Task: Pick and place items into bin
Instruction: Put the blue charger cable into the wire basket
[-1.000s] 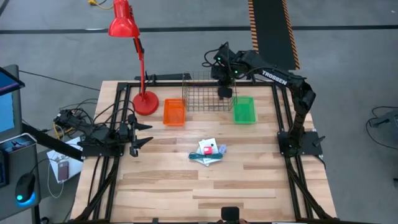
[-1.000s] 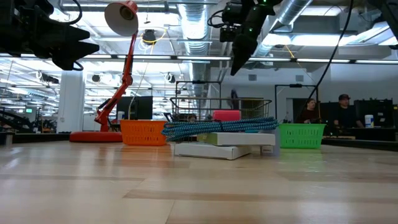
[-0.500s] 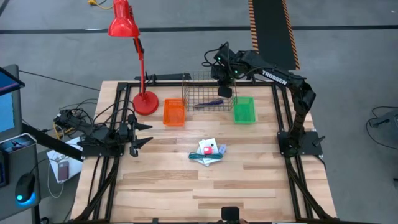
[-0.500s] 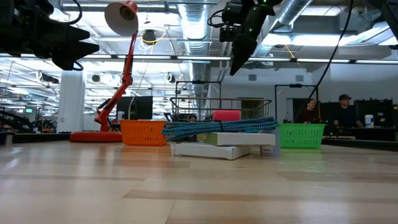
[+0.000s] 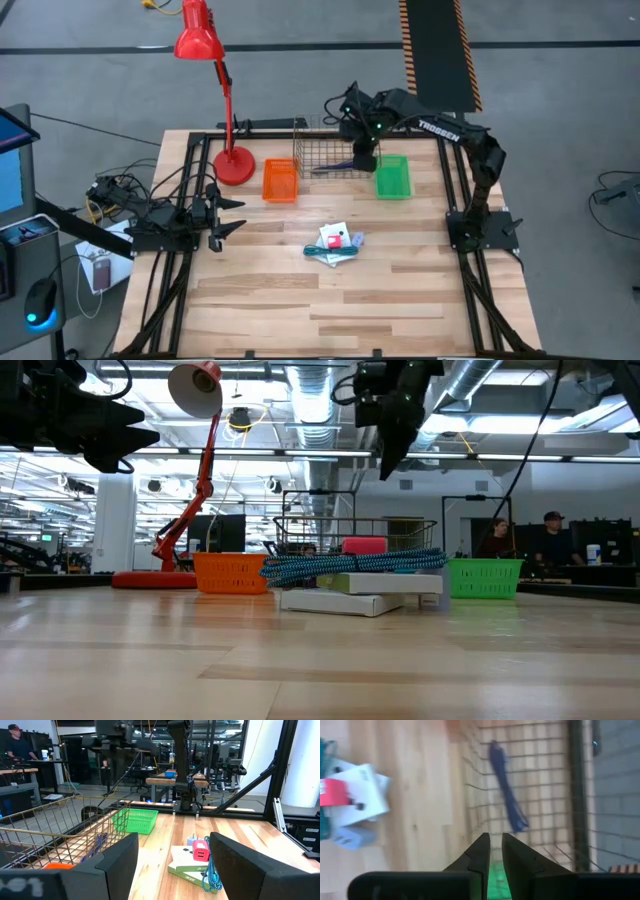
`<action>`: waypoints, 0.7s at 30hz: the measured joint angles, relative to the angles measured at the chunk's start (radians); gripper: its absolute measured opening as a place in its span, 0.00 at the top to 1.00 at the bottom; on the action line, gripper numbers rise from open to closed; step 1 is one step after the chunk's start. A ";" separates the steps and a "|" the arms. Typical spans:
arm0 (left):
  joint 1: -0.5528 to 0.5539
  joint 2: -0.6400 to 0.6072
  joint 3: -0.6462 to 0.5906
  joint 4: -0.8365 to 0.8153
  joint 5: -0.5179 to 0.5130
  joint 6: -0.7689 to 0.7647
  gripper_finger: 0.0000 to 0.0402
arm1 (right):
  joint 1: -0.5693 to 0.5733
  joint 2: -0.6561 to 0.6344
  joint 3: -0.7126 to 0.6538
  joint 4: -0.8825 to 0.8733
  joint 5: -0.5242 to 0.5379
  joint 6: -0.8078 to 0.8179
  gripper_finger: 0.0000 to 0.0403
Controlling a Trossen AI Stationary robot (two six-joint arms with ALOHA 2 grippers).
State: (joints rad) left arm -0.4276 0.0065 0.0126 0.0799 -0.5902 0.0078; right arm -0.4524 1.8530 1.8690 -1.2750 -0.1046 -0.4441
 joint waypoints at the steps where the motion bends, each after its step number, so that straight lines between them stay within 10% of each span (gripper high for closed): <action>1: 0.000 0.000 0.000 0.000 0.000 0.000 0.42 | 0.018 0.000 0.000 0.001 0.000 0.000 0.89; 21: 0.000 0.000 0.000 0.000 0.000 0.000 0.42 | 0.324 0.000 0.000 0.105 0.001 0.091 0.93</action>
State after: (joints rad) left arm -0.4274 0.0064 0.0128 0.0798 -0.5900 0.0078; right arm -0.1281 1.8530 1.8687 -1.1700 -0.1036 -0.3526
